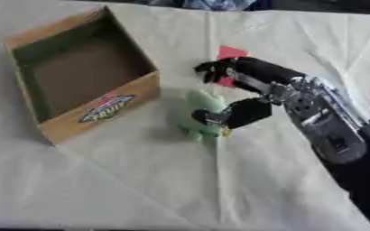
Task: Pick up objects on the table and place them in the box.
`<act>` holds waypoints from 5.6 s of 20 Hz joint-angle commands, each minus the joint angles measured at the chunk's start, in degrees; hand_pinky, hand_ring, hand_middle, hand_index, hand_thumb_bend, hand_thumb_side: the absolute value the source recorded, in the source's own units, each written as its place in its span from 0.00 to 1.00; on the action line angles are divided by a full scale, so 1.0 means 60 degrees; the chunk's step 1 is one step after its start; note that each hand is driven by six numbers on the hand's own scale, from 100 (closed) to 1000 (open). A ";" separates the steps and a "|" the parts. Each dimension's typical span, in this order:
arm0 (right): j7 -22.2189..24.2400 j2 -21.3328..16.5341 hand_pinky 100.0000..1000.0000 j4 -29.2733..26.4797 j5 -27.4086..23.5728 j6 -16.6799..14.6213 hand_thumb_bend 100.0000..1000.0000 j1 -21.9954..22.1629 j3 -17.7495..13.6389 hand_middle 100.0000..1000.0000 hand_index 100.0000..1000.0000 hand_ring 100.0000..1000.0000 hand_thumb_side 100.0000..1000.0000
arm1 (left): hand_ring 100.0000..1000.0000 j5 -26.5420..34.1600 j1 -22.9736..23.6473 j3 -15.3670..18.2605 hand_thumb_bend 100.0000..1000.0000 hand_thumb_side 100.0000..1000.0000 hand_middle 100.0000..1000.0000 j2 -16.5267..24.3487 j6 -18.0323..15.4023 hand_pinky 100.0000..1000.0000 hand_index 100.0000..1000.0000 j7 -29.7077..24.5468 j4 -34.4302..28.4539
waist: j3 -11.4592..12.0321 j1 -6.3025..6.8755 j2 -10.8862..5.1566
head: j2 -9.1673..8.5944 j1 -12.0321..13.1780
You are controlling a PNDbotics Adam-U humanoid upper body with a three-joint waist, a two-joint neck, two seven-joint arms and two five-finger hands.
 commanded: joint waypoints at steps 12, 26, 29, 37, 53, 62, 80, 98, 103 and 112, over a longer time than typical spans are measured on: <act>-0.0374 0.0199 0.86 0.0382 0.1715 -0.0362 0.43 0.0167 0.0152 0.76 0.99 0.81 0.66 | 0.77 0.0040 -0.0112 0.0010 0.27 1.00 1.00 0.0062 0.0001 0.58 0.70 -0.0066 -0.0135 | 0.0000 0.0027 -0.0032 | -0.0356 -0.0128; -0.0463 0.0360 0.85 0.0889 0.2548 -0.0561 0.43 0.0106 0.0291 0.70 0.93 0.80 0.59 | 0.77 0.0059 -0.0103 0.0001 0.26 1.00 1.00 0.0034 -0.0001 0.58 0.70 -0.0112 -0.0135 | 0.0042 -0.0004 -0.0055 | -0.0311 -0.0133; -0.0521 0.0398 0.84 0.1020 0.2702 -0.0611 0.41 0.0077 0.0363 0.64 0.90 0.79 0.58 | 0.77 0.0063 -0.0100 -0.0003 0.26 1.00 1.00 0.0026 0.0000 0.58 0.70 -0.0122 -0.0135 | 0.0060 -0.0007 -0.0048 | -0.0296 -0.0132; -0.0825 0.0471 0.80 0.1012 0.2452 -0.0570 0.28 0.0024 0.0443 0.54 0.84 0.74 0.52 | 0.77 0.0063 -0.0102 -0.0006 0.26 1.00 1.00 0.0023 0.0025 0.58 0.69 -0.0191 -0.0135 | 0.0065 -0.0023 -0.0062 | -0.0277 -0.0103; -0.1123 0.0142 0.77 0.0211 0.1380 -0.0175 0.10 -0.0406 0.0363 0.47 0.79 0.69 0.44 | 0.77 0.0036 -0.0088 0.0007 0.26 1.00 1.00 0.0058 0.0040 0.58 0.69 -0.0259 -0.0135 | 0.0034 -0.0103 -0.0131 | -0.0218 -0.0077; -0.0789 0.0020 0.76 -0.0125 0.0593 -0.0008 0.11 -0.1651 0.0406 0.46 0.79 0.68 0.36 | 0.77 0.0044 -0.0075 -0.0015 0.26 1.00 1.00 0.0069 0.0048 0.59 0.69 -0.0295 -0.0135 | 0.0063 -0.0077 -0.0143 | -0.0154 -0.0101; -0.0088 0.2190 0.76 0.1262 0.1004 0.0009 0.08 -0.4641 0.1170 0.45 0.79 0.67 0.30 | 0.77 0.0122 -0.0124 -0.0070 0.25 1.00 1.00 0.0008 0.0023 0.59 0.69 -0.0360 -0.0135 | 0.0178 0.0101 -0.0106 | -0.0211 -0.0119; -0.0361 0.4916 0.78 0.5416 0.3334 -0.1164 0.12 -0.6373 0.1544 0.48 0.79 0.69 0.36 | 0.77 0.0255 -0.0198 -0.0161 0.25 1.00 1.00 -0.0083 0.0016 0.59 0.69 -0.0498 -0.0135 | 0.0342 0.0111 -0.0159 | -0.0222 -0.0399; -0.0566 0.5305 0.79 0.6120 0.3996 -0.1423 0.14 -0.6177 0.1525 0.52 0.80 0.71 0.40 | 0.77 0.0270 -0.0197 -0.0162 0.25 1.00 1.00 -0.0096 0.0017 0.59 0.69 -0.0506 -0.0135 | 0.0348 0.0113 -0.0157 | -0.0241 -0.0427; -0.0834 0.5582 0.86 0.6566 0.4764 -0.1699 0.18 -0.6073 0.1374 0.73 0.92 0.82 0.67 | 0.77 0.0280 -0.0177 -0.0161 0.24 1.00 1.00 -0.0114 0.0031 0.59 0.69 -0.0514 -0.0135 | 0.0324 0.0138 -0.0148 | -0.0207 -0.0449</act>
